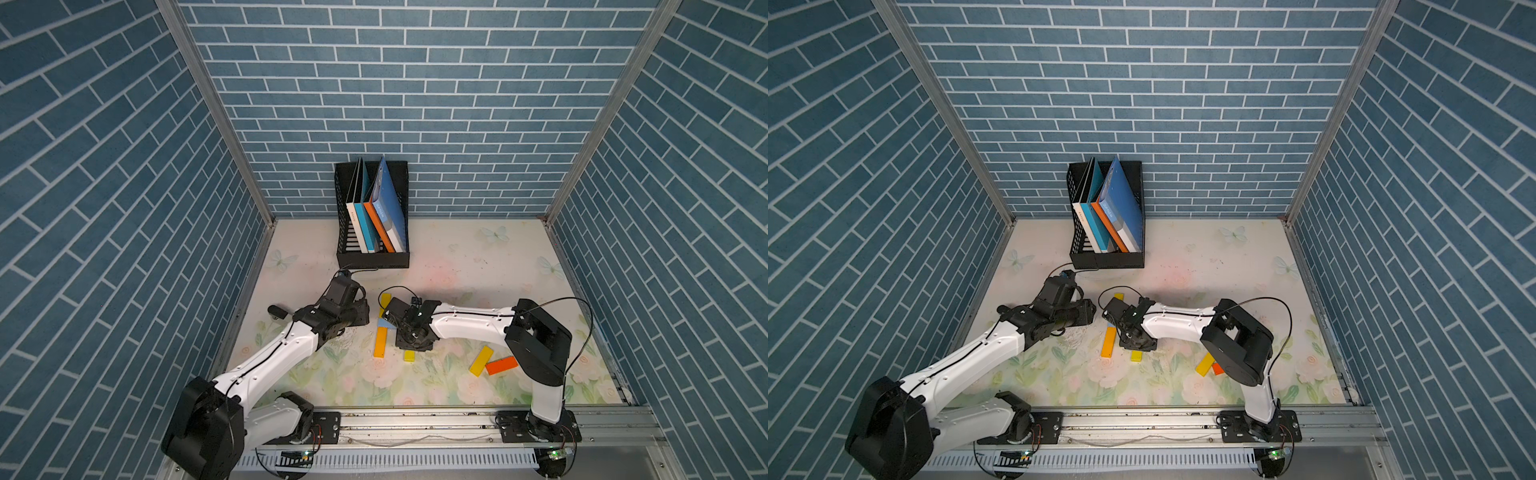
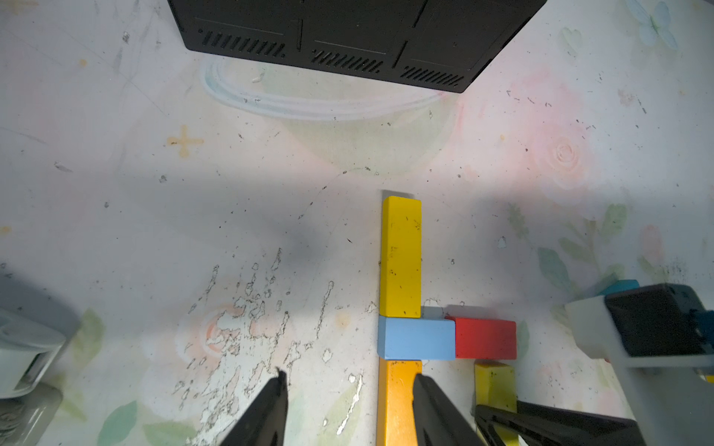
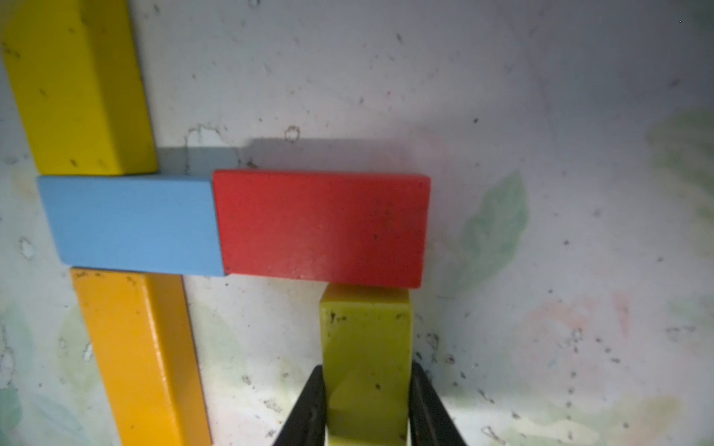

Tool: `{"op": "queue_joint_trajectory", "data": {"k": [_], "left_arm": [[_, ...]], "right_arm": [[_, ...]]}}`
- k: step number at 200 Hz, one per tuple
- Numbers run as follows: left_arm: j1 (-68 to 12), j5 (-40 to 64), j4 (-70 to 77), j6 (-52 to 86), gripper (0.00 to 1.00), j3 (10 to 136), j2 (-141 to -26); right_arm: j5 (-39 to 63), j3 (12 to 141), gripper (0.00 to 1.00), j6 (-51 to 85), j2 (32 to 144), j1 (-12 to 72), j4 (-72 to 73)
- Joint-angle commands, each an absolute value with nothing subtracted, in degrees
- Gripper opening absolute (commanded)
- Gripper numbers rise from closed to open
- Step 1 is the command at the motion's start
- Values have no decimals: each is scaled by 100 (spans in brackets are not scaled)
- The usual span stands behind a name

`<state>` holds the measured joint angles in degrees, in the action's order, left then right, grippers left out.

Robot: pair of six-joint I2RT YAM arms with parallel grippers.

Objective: Assemble the letter h with building blocks
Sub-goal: Adjust the building block at the center of the board.

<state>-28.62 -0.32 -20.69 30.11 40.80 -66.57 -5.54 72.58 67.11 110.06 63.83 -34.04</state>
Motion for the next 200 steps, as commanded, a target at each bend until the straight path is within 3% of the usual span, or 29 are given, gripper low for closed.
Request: {"op": "queue_joint_trajectory", "data": {"k": [1,59,97,127,166,200], "left_arm": [[-2847,-41,-2065,2930,57,4025,-6680],[-2849,-40,-2069,2928,57,4022,-6663],[-2848,-53,-2074,2941,57,4017,-6671],[-2854,-122,-2087,2953,57,4017,-6684],[-2851,-261,-2118,2995,57,4034,-6658],[-2832,-500,-2177,3134,58,4063,-6541]], "right_arm": [[-483,7153,30,6895,11237,6359,-3424],[-553,7175,31,6885,11283,6337,-3501],[-700,7252,55,6733,11130,6354,-3543],[-895,7350,64,6471,10740,6381,-3521],[-1434,7144,65,6298,9922,6262,-3817],[-1323,6167,62,6220,8944,5534,-3811]]}}
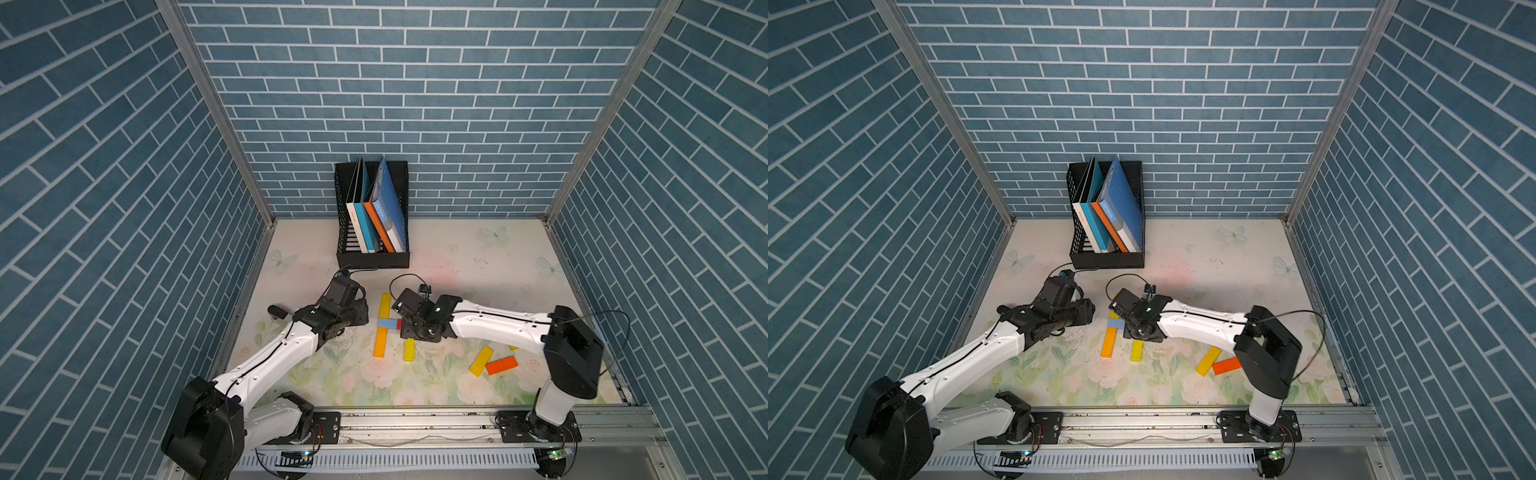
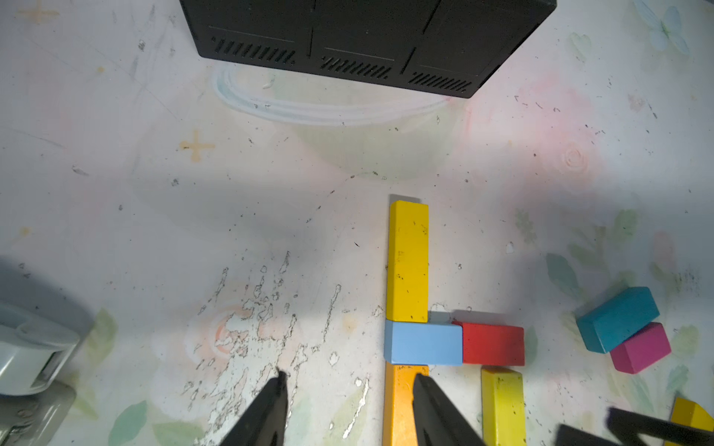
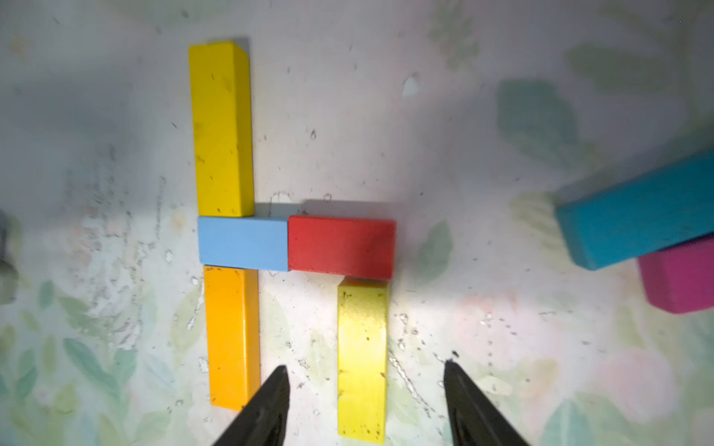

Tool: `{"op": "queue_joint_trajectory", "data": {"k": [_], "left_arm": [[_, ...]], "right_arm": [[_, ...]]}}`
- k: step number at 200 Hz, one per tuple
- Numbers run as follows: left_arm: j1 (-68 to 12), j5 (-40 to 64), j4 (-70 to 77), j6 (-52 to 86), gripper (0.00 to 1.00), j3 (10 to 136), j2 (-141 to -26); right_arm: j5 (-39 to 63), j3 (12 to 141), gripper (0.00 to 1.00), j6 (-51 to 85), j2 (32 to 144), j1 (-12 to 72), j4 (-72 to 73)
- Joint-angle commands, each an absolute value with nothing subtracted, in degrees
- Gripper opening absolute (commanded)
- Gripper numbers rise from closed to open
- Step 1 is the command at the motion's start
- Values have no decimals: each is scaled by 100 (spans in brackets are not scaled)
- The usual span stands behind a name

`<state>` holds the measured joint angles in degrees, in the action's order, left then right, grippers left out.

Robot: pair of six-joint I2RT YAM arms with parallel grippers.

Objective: Assemble the letter h with building blocks
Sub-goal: Adjust the building block at the center of the board, then move the building block to the center of the board.

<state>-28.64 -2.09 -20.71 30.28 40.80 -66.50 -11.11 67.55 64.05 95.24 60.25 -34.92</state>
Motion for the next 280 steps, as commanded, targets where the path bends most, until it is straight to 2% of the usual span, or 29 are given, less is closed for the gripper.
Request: {"op": "queue_joint_trajectory", "data": {"k": [1,29,56,87,120,133,143,180,204,232,280], "left_arm": [[-2827,-509,-2183,3140,58,4062,-6536],[-2740,-601,-2155,3320,58,4056,-6452],[-2707,-494,-2110,3344,58,4121,-6470],[-2712,-419,-2075,3319,58,4151,-6530],[-2700,-388,-2090,3309,58,4113,-6519],[-2699,-378,-2103,3294,58,4096,-6477],[-2704,-374,-2109,3280,58,4089,-6446],[-2671,-377,-2171,3174,58,4073,-6384],[-2660,-322,-2123,3165,58,4017,-6392],[-2646,-257,-2076,3153,57,4017,-6462],[-2644,-268,-2074,3140,57,4000,-6470]], "right_arm": [[-1321,6142,62,6208,8915,5509,-3813],[-1257,5411,61,6091,8130,4800,-4014],[-1350,4744,60,6254,7598,4484,-4369],[-877,4246,60,6043,7425,4458,-3577],[-1136,5013,63,5799,8133,4619,-3584],[-1604,5637,71,5638,8751,4599,-4037],[-1752,6031,72,5488,9174,4539,-4227],[-1697,6503,66,5286,10033,4510,-4038],[-1591,6390,64,5269,10081,4514,-3787],[-1283,6136,67,5389,9970,4485,-3356],[-1132,6615,62,5273,10672,4413,-3185]]}}
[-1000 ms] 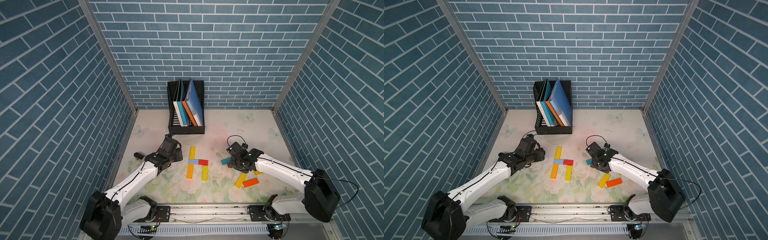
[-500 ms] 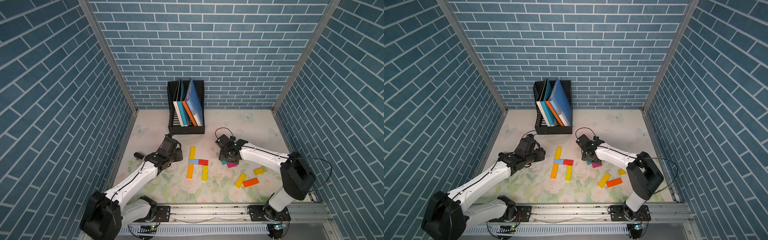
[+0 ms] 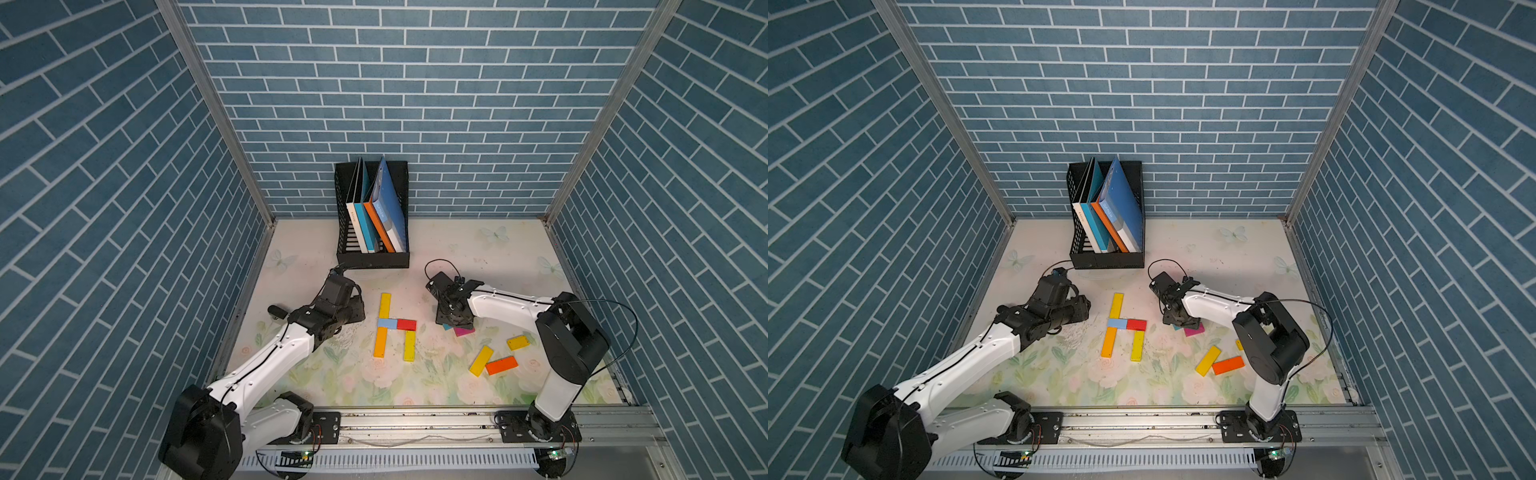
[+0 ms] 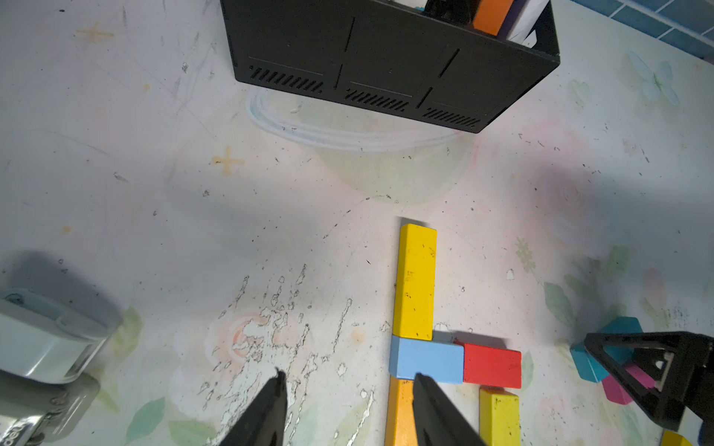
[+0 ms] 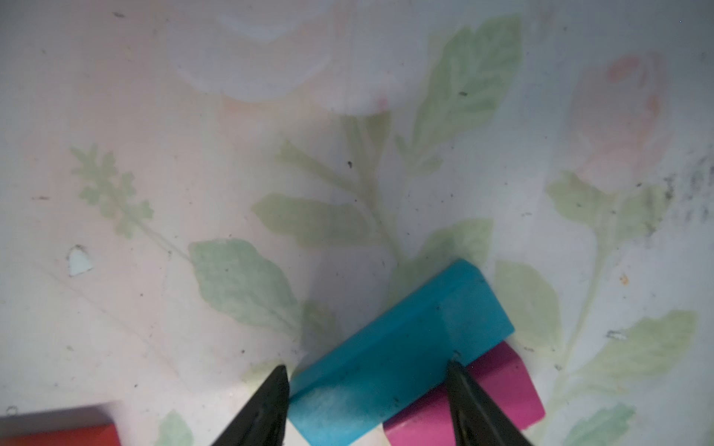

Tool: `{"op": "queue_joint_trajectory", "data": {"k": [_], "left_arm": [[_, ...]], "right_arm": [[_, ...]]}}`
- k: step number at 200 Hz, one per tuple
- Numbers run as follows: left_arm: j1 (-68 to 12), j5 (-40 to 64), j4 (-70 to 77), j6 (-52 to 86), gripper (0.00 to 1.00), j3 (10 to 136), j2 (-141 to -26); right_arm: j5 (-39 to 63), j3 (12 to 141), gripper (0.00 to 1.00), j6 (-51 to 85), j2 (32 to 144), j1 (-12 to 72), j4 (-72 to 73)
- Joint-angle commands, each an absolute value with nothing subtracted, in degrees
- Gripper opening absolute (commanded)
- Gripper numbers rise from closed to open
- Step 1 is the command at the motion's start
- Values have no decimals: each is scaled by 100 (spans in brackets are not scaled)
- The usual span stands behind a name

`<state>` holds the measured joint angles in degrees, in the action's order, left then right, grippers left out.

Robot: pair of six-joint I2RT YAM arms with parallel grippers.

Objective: Assemble the letter h with building blocks
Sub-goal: Move the building block to the center of the board.

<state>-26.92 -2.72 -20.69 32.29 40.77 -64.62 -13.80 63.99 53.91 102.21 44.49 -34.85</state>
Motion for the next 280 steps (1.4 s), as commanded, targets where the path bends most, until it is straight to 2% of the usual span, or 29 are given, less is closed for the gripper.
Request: {"op": "queue_joint_trajectory", "data": {"k": [1,30,77,90,108,132,172,205,240,280], "left_arm": [[-2645,-270,-2074,3139,57,3999,-6465],[-2641,-274,-2066,3138,57,3981,-6456],[-2639,-237,-2037,3138,57,3986,-6519],[-2639,-237,-2044,3138,57,3973,-6509],[-2643,-237,-2047,3138,57,3964,-6478],[-2639,-235,-2045,3137,57,3968,-6477],[-2645,-211,-2021,3146,57,3964,-6509],[-2641,-255,-2031,3155,57,3956,-6471],[-2642,-246,-2039,3144,57,3962,-6504],[-2644,-185,-2026,3138,57,3951,-6528]], "right_arm": [[-1129,6621,62,5269,10675,4413,-3179],[-1045,6763,58,5130,10706,4460,-3106],[-1018,6573,56,5405,10873,4479,-3464],[-956,6374,48,5481,10808,4498,-3404],[-998,6095,32,5574,10582,4515,-3436],[-1225,5694,23,5643,10119,4510,-3615],[-1596,5528,19,5428,9800,4452,-3720],[-1314,6168,17,4798,10132,4458,-3188],[-1228,7216,17,4634,10968,4456,-3419],[-1173,7311,17,4573,11214,4461,-3344]]}}
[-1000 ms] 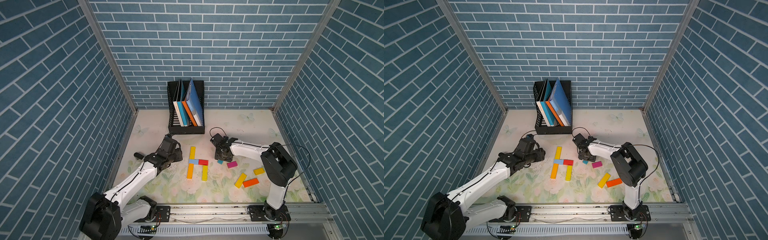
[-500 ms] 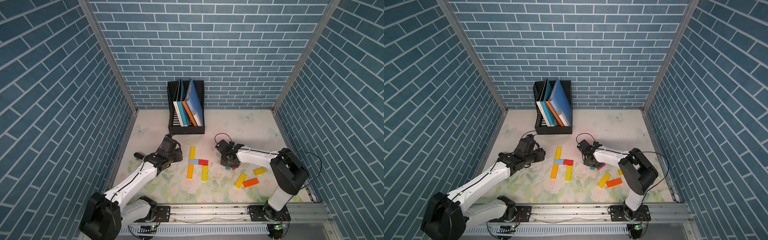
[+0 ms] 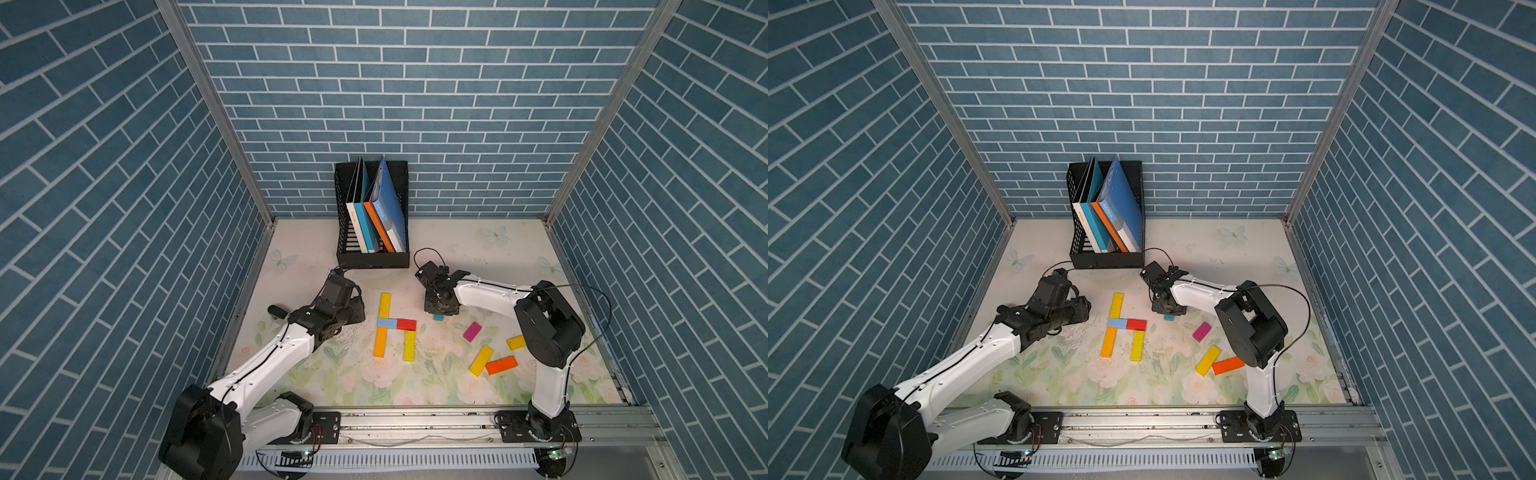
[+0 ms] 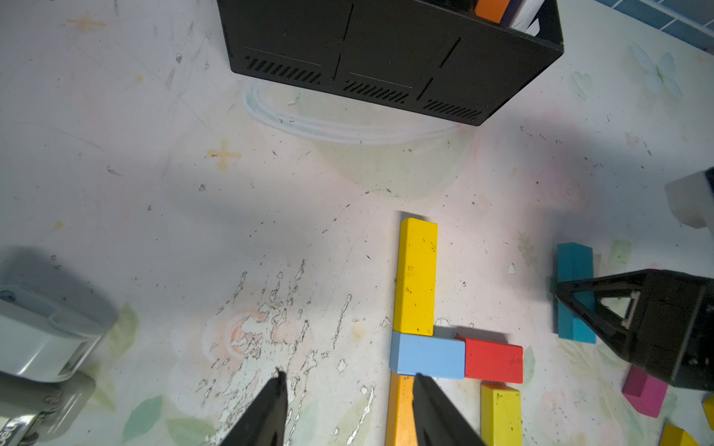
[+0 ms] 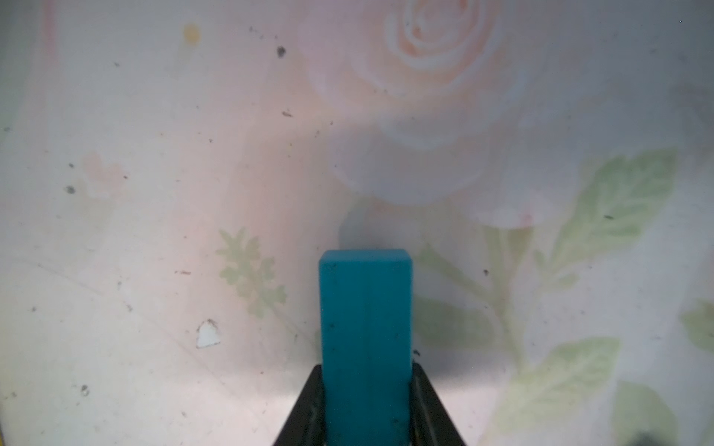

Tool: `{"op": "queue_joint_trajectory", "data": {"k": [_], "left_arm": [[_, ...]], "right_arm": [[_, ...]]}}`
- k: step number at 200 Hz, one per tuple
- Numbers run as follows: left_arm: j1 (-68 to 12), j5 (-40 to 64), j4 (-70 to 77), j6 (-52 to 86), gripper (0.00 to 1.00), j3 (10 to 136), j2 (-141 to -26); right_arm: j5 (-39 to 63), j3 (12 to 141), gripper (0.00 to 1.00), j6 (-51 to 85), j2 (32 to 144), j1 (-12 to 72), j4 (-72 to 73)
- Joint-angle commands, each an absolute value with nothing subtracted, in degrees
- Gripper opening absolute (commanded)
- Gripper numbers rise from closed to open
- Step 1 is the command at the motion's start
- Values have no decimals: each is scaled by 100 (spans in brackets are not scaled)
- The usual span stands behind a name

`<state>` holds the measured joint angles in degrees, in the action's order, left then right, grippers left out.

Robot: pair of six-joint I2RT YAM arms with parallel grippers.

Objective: Assemble the letter h with building blocks
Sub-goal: Move the building block to the center of the board.

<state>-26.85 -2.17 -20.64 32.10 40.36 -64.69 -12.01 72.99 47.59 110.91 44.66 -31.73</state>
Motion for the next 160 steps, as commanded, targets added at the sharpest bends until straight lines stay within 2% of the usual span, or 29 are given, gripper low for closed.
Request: {"op": "queue_joint_trajectory", "data": {"k": [1,15,26,34,48,64,99,128,160], "left_arm": [[-2641,-185,-2028,3138,57,3948,-6529],[-2643,-156,-2021,3138,57,3947,-6554],[-2643,-142,-2021,3138,57,3955,-6584],[-2639,-141,-2021,3137,57,3956,-6591],[-2642,-140,-2026,3138,57,3946,-6580],[-2642,-149,-2022,3146,57,3931,-6561],[-2646,-141,-2031,3143,57,3937,-6593],[-2645,-138,-2030,3139,57,3929,-6574],[-2639,-105,-2021,3132,57,3938,-6601]], "right_arm": [[-1175,7307,17,4571,11215,4459,-3346],[-1213,7305,18,4512,11233,4459,-3360],[-1170,7288,24,4423,11248,4456,-3281],[-1168,7303,31,4396,11274,4449,-3314],[-1178,7355,50,4394,11311,4456,-3392],[-1178,7378,60,4405,11247,4457,-3393],[-1445,7528,68,4503,10817,4456,-3712],[-1636,6946,79,4519,10088,4341,-3730],[-809,5814,81,3894,9598,3593,-2887]]}}
